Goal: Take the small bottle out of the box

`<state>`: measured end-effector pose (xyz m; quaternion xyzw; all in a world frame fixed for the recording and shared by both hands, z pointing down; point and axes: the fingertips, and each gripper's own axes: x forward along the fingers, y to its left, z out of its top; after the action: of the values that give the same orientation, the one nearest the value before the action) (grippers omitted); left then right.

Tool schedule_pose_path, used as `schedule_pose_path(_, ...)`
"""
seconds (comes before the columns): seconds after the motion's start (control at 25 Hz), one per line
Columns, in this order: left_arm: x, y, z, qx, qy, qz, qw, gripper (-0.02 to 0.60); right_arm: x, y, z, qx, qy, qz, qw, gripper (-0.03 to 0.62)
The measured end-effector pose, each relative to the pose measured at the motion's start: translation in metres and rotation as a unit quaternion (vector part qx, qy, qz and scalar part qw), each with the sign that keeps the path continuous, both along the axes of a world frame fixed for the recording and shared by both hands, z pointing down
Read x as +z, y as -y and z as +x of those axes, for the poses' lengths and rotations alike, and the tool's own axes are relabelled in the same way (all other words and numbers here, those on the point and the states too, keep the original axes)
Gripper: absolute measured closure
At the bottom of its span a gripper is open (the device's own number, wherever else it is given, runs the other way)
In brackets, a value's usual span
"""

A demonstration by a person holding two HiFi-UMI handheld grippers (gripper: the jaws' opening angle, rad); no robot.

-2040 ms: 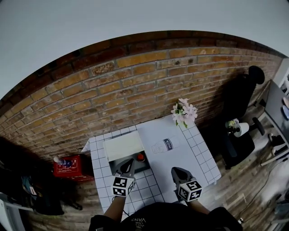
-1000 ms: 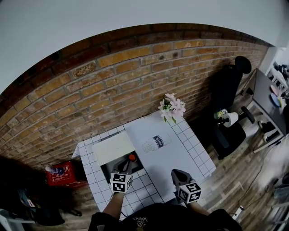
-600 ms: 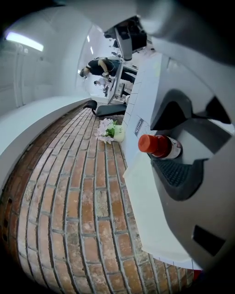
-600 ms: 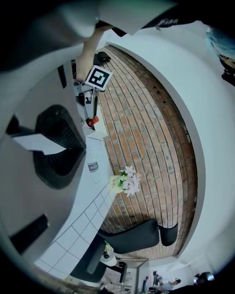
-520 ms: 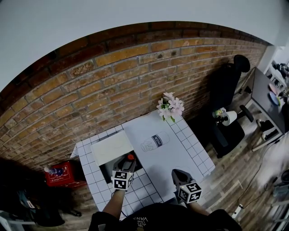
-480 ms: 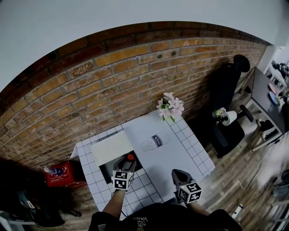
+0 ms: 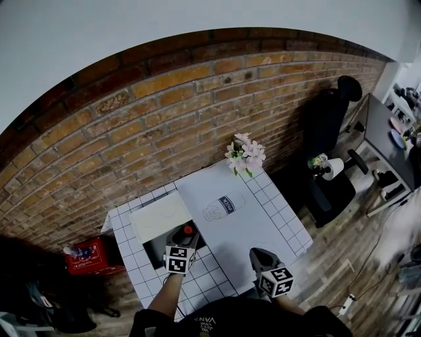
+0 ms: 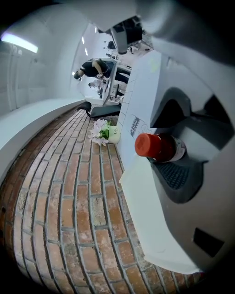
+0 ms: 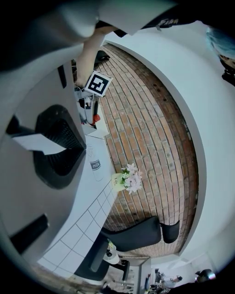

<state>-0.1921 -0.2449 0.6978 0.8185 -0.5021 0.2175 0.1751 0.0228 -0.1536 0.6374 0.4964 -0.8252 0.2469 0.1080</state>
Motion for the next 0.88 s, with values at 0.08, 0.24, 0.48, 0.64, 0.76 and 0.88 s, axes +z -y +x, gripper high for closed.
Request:
schedule_pose_path(0.08,0.000,0.004,0.001,-0.003,0.002,0.003,1.0000,0.354,0.000,0.001,0.002,0.000,-0.003,0.001,1.000,0.595)
schedule_pose_path(0.24,0.000,0.011,0.003,-0.007,0.009,0.009,0.9999,0.354,0.000,0.000,0.004,0.002,-0.001,-0.001,1.000,0.595)
schedule_pose_path(0.48,0.004,0.014,0.000,-0.010,0.020,0.007,0.9997,0.364,0.003,0.000,0.007,0.006,0.005,-0.004,1.000,0.595)
schedule_pose_path(0.64,0.004,0.014,0.001,-0.012,0.019,0.006,0.9997,0.367,0.001,0.001,0.007,0.004,0.006,-0.005,1.000,0.595)
schedule_pose_path(0.76,0.004,0.013,0.001,-0.011,0.017,0.003,0.9998,0.368,0.001,0.002,0.007,0.000,0.006,-0.003,1.000,0.595)
schedule_pose_path(0.88,0.003,0.012,0.002,-0.010,0.016,0.000,0.9998,0.370,0.001,0.004,0.006,-0.005,0.003,-0.002,1.000,0.595)
